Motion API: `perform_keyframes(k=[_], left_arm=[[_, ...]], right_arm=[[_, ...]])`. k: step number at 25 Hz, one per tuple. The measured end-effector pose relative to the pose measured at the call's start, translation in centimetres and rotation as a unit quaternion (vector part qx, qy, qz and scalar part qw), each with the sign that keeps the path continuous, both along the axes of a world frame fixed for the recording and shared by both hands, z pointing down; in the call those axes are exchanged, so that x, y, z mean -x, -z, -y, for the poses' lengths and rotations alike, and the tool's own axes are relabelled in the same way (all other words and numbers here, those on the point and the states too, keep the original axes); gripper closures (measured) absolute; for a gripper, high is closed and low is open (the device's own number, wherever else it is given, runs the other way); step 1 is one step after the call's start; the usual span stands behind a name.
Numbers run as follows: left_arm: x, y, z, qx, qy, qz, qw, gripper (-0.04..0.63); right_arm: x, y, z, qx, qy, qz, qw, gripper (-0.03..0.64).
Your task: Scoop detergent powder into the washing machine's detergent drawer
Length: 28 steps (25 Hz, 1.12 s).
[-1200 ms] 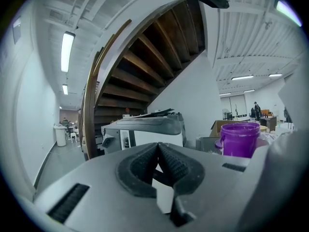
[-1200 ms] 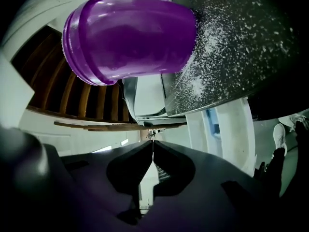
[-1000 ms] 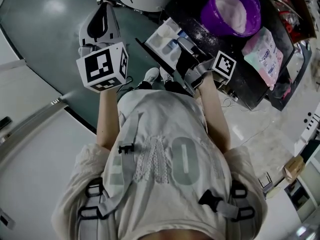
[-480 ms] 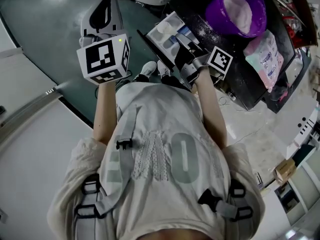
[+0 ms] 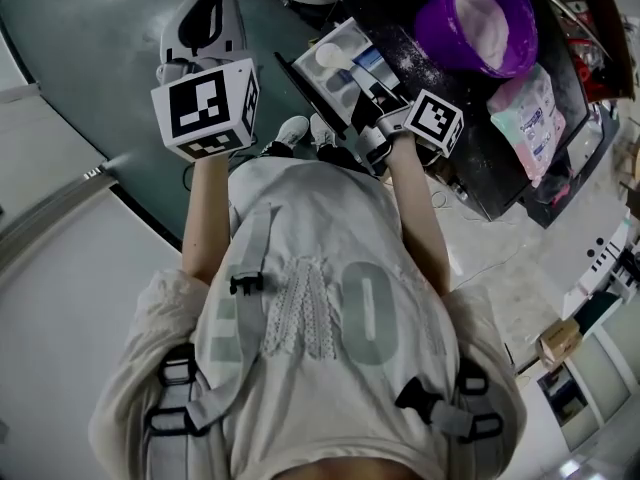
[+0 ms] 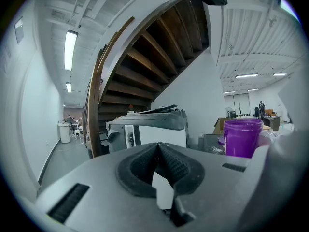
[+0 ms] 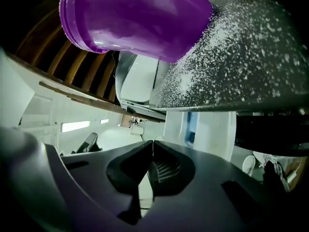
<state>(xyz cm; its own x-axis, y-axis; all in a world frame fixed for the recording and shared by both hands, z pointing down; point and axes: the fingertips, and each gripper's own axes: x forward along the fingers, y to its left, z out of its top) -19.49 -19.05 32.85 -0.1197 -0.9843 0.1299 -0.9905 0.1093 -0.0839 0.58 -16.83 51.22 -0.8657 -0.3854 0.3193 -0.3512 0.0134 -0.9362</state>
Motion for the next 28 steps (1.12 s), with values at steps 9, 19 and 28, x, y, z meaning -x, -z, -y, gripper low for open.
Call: perform_keyframes(k=[9, 19, 28], left_arm=[[0.1, -0.5, -0.1, 0.006, 0.0, -0.005, 1.0, 0.575], [-0.2, -0.6, -0.4, 0.004, 0.001, -0.006, 1.0, 0.575], [0.3, -0.6, -1.4, 0.005, 0.008, -0.01, 0.9999, 0.575]], right_arm=[[0.0, -0.1, 0.1, -0.041, 0.028, -0.045, 0.998, 0.606], [0.8, 0.7, -0.2, -0.249, 0.141, -0.208, 0.935, 0.606], [1.7, 1.7, -0.4, -0.405, 0.231, -0.318, 0.826, 0.606]])
